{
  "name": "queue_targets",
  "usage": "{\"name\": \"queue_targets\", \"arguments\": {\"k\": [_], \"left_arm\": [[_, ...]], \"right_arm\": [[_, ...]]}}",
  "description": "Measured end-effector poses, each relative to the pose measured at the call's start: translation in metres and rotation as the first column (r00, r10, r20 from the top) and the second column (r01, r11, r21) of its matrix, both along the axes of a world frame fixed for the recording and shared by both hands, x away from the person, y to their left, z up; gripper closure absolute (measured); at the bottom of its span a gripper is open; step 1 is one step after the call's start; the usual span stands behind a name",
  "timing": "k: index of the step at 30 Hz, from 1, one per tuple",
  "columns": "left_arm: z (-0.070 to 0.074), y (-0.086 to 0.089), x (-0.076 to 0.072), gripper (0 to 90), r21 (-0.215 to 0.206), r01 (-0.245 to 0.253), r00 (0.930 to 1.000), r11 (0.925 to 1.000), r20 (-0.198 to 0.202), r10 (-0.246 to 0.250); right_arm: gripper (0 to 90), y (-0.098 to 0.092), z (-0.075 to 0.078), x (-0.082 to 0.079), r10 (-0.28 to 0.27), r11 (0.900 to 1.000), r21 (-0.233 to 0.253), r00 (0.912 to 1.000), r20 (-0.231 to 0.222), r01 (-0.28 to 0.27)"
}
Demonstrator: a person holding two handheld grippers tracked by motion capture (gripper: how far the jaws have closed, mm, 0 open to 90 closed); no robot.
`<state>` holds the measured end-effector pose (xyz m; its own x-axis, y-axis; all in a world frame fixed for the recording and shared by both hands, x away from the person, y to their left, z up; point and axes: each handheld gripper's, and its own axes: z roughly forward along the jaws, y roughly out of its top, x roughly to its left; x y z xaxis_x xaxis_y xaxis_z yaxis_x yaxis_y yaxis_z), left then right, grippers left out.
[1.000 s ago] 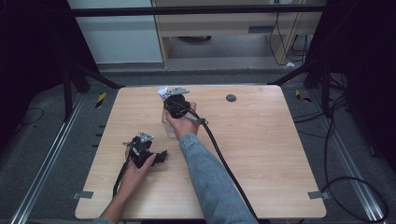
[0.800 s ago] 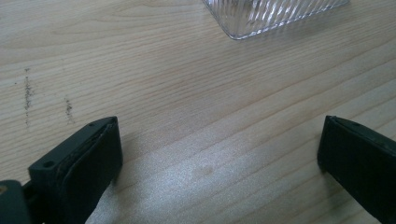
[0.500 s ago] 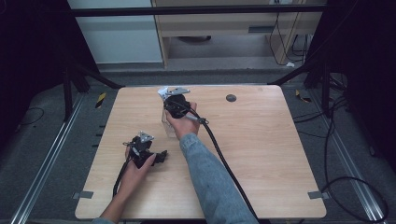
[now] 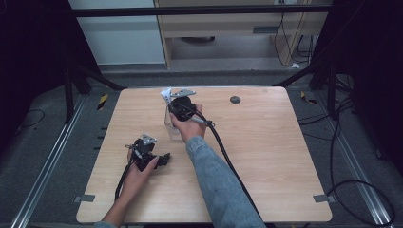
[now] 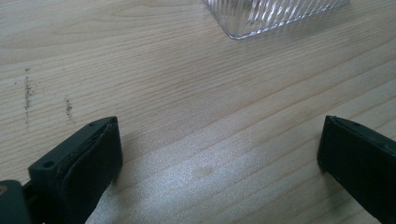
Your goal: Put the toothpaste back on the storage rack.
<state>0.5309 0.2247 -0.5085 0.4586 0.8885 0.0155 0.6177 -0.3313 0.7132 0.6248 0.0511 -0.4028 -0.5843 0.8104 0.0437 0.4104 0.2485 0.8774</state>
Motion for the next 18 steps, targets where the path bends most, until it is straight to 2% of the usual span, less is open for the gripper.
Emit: {"name": "queue_targets", "arguments": {"k": [10, 18], "left_arm": [[0.000, 0.000, 0.000, 0.0, 0.001, 0.000, 1.0000, 1.0000, 0.001, 0.000], [0.000, 0.000, 0.000, 0.0, 0.001, 0.001, 1.0000, 1.0000, 0.001, -0.001]], "right_arm": [[74.6, -0.011, 0.008, -0.010, 0.005, 1.000, -0.006, 0.9999, 0.009, -0.005], [74.8, -0.016, 0.013, -0.011, 0.005, 1.000, 0.002, 0.9999, 0.009, -0.005]]}}
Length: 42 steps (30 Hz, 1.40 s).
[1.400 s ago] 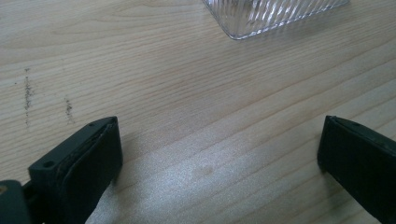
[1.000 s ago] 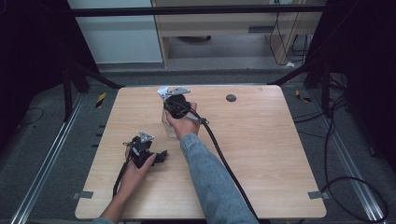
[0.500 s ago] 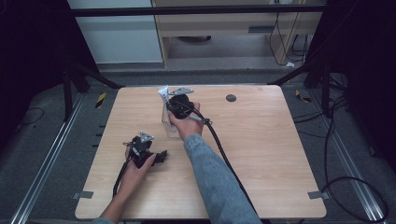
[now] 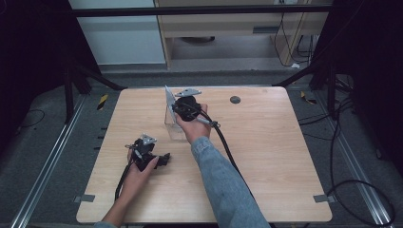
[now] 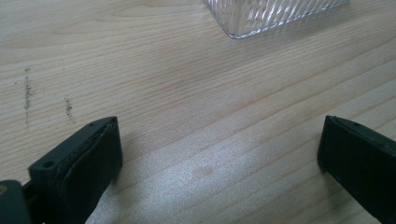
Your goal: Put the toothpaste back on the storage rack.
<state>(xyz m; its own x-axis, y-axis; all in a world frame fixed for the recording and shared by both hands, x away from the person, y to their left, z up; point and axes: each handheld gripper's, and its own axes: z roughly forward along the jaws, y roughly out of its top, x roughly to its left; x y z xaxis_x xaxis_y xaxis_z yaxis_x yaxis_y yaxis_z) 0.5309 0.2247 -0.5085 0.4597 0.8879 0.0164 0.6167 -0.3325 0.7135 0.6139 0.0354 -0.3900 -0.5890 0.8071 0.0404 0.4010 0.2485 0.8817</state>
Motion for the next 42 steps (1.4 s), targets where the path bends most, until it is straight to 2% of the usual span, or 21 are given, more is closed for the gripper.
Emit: {"name": "queue_targets", "arguments": {"k": [17, 25, 27, 30, 34, 39, 42], "left_arm": [[0.000, 0.000, 0.000, 0.0, 0.001, 0.001, 1.0000, 1.0000, 0.000, -0.001], [0.000, 0.000, 0.000, 0.0, 0.000, -0.001, 1.0000, 1.0000, 0.001, 0.001], [0.000, 0.000, 0.000, 0.0, 0.000, -0.001, 1.0000, 1.0000, 0.001, 0.001], [0.000, 0.000, 0.000, 0.0, 0.000, -0.001, 1.0000, 1.0000, 0.000, 0.001], [0.000, 0.000, 0.000, 0.0, 0.001, 0.000, 1.0000, 1.0000, 0.000, 0.000], [0.000, 0.000, 0.000, 0.0, 0.002, 0.000, 1.0000, 1.0000, 0.000, 0.000], [0.000, 0.000, 0.000, 0.0, 0.003, 0.000, 1.0000, 1.0000, 0.000, 0.000]], "right_arm": [[74.3, -0.010, 0.009, -0.004, 0.001, 1.000, -0.017, 1.0000, 0.000, -0.001], [70.3, -0.017, 0.017, -0.005, -0.005, 1.000, -0.020, 1.0000, 0.003, 0.005], [66.6, -0.020, 0.019, -0.006, -0.007, 1.000, -0.015, 1.0000, 0.001, 0.007], [57.4, -0.024, 0.022, -0.006, 0.008, 1.000, -0.010, 0.9996, -0.029, -0.008], [38.4, -0.029, 0.027, -0.009, 0.029, 0.999, 0.016, 0.9987, -0.041, -0.028], [27.8, -0.035, 0.033, -0.016, 0.040, 0.999, 0.005, 0.9991, -0.014, -0.040], [21.0, -0.038, 0.034, -0.016, 0.024, 1.000, -0.017, 0.9997, -0.007, -0.024]]}}
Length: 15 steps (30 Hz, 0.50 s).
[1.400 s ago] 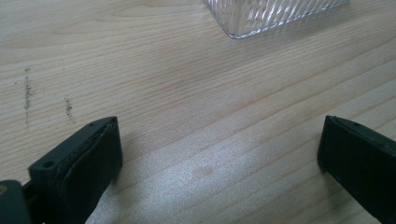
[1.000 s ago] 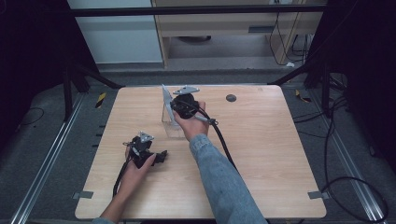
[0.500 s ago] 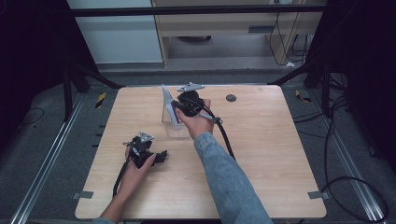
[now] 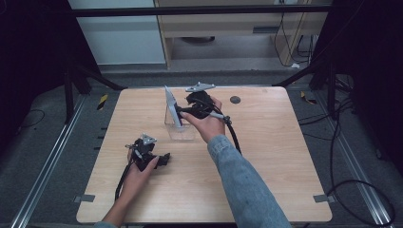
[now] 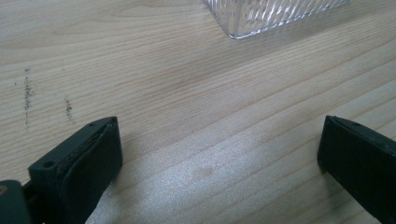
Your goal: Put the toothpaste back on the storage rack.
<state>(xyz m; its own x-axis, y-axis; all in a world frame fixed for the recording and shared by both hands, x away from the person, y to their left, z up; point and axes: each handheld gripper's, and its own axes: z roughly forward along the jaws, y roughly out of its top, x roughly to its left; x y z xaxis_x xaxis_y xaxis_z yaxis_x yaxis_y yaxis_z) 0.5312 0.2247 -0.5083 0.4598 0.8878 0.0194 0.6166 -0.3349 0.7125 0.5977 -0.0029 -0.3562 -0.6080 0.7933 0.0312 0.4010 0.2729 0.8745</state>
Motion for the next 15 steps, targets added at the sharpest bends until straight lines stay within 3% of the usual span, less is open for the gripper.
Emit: {"name": "queue_targets", "arguments": {"k": [4, 9, 15], "left_arm": [[0.000, 0.000, 0.000, 0.0, 0.000, 0.000, 1.0000, 1.0000, 0.001, 0.000], [0.000, 0.000, 0.000, 0.0, 0.000, 0.000, 1.0000, 1.0000, 0.001, 0.000], [0.000, 0.000, 0.000, 0.0, -0.003, -0.002, 1.0000, 1.0000, 0.002, 0.002]], "right_arm": [[14.1, -0.007, 0.002, 0.001, -0.031, 0.999, -0.038, 0.9995, 0.000, 0.031], [11.4, -0.016, 0.007, -0.001, 0.000, 0.997, -0.073, 0.9995, 0.032, 0.003], [12.2, -0.029, 0.013, 0.002, -0.016, 0.998, -0.054, 0.9996, 0.025, 0.017]]}}
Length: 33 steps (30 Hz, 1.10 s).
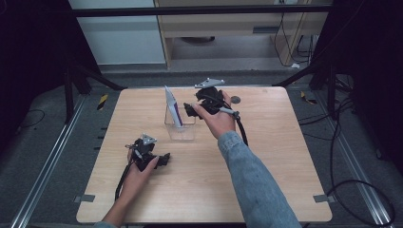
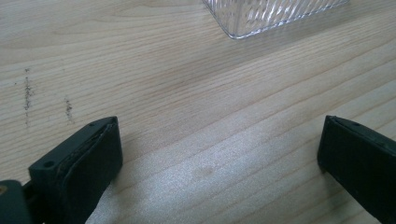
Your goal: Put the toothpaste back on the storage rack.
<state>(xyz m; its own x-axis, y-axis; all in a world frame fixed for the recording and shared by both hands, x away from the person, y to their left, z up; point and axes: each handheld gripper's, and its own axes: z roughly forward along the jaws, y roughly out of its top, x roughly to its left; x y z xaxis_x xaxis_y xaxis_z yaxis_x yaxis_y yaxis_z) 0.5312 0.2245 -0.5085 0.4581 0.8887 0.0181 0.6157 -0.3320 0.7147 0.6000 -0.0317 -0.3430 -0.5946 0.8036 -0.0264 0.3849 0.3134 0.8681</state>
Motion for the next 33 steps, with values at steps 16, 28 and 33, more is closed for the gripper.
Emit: {"name": "queue_targets", "arguments": {"k": [16, 28, 33], "left_arm": [[0.000, 0.000, 0.000, 0.0, 0.001, 0.001, 1.0000, 1.0000, -0.001, -0.001], [0.000, 0.000, 0.000, 0.0, 0.000, -0.001, 1.0000, 1.0000, -0.002, 0.001], [0.000, 0.000, 0.000, 0.0, 0.002, 0.000, 1.0000, 1.0000, -0.003, 0.000]], "right_arm": [[17.4, -0.047, -0.003, -0.009, -0.017, 0.996, -0.089, 0.9998, -0.013, 0.016], [16.5, -0.082, -0.014, -0.020, -0.033, 0.995, -0.100, 0.9989, -0.032, 0.030], [17.5, -0.094, -0.023, -0.023, -0.048, 0.992, -0.115, 0.9981, -0.038, 0.043]]}}
